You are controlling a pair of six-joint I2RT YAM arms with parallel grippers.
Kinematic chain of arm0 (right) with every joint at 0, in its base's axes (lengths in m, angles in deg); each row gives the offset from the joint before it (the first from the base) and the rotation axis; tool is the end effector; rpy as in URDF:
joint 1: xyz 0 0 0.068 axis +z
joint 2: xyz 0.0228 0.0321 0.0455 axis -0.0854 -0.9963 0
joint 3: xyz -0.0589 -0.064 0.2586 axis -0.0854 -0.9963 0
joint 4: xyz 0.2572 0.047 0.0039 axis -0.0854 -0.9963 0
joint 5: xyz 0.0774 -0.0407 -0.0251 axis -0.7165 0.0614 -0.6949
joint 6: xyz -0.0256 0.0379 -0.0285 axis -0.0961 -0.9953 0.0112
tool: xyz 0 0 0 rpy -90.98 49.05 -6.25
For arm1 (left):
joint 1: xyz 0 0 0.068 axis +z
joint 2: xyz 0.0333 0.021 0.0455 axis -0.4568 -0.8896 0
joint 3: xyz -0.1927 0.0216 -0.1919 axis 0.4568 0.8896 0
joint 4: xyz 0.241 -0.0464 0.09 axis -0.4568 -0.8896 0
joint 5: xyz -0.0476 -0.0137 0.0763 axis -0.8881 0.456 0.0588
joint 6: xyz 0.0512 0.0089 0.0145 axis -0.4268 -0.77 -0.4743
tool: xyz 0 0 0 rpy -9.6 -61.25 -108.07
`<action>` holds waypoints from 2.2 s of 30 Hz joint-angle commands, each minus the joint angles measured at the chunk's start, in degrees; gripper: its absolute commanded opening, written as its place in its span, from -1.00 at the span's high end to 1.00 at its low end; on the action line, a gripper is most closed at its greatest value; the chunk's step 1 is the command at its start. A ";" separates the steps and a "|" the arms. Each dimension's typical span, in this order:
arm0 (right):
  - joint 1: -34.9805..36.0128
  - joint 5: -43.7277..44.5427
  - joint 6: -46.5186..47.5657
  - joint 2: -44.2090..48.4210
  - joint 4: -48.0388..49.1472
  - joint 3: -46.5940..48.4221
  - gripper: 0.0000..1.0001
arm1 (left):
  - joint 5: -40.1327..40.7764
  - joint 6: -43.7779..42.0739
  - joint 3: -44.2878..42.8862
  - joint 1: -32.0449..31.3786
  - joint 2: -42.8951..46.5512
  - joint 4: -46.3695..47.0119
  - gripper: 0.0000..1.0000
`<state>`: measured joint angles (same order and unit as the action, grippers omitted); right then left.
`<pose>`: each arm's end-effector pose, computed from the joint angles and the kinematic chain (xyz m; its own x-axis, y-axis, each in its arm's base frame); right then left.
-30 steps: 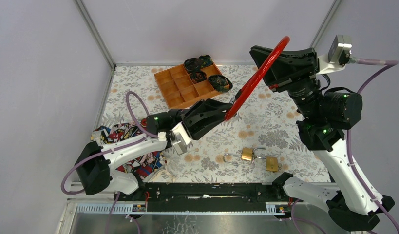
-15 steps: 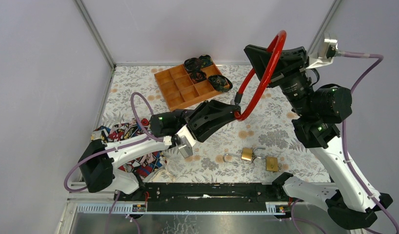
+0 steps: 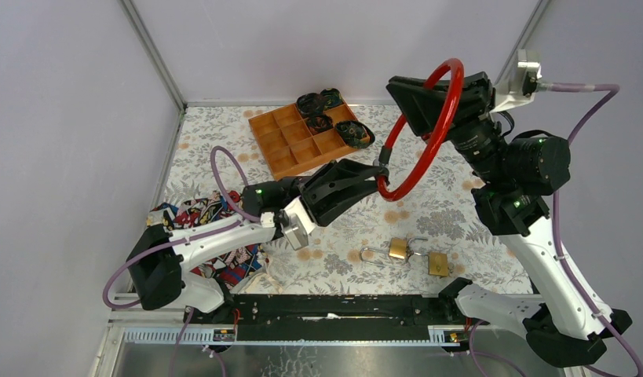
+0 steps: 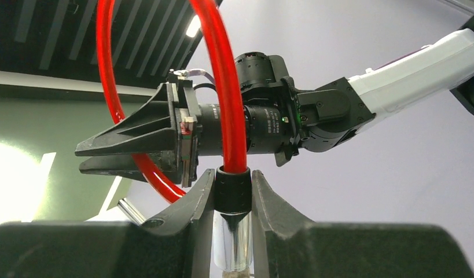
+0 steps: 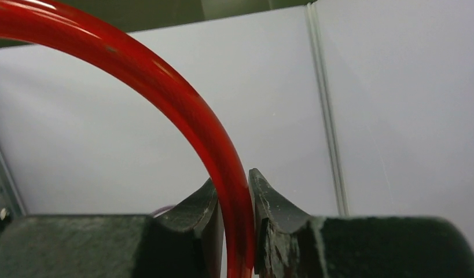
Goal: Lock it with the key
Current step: Lock the lock.
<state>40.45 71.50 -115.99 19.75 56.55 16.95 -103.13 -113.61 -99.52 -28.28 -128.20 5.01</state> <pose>0.1204 0.0993 0.5721 0.1720 0.6920 -0.7011 -0.9207 0.3660 0.1354 0.1376 -0.2416 0.4302 0.7907 -0.5902 -0.1624 0.5003 0.4701 0.7271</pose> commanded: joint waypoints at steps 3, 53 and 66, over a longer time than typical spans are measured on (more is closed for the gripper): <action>0.84 -13.55 -0.04 -2.14 -5.76 2.14 0.40 | 8.02 -0.13 -2.33 0.79 2.38 7.18 1.00; 0.95 0.15 -8.35 0.34 -0.09 -3.49 1.00 | 42.22 39.30 -8.24 2.89 1.70 -22.18 0.20; 0.93 -1.47 -7.45 -0.40 -1.45 -1.55 1.00 | 30.13 47.71 -9.51 5.77 1.67 -31.03 0.07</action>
<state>39.84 75.83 -121.69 18.85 51.06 11.16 -71.20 -68.09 -107.32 -23.87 -126.54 -19.26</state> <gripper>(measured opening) 0.208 0.462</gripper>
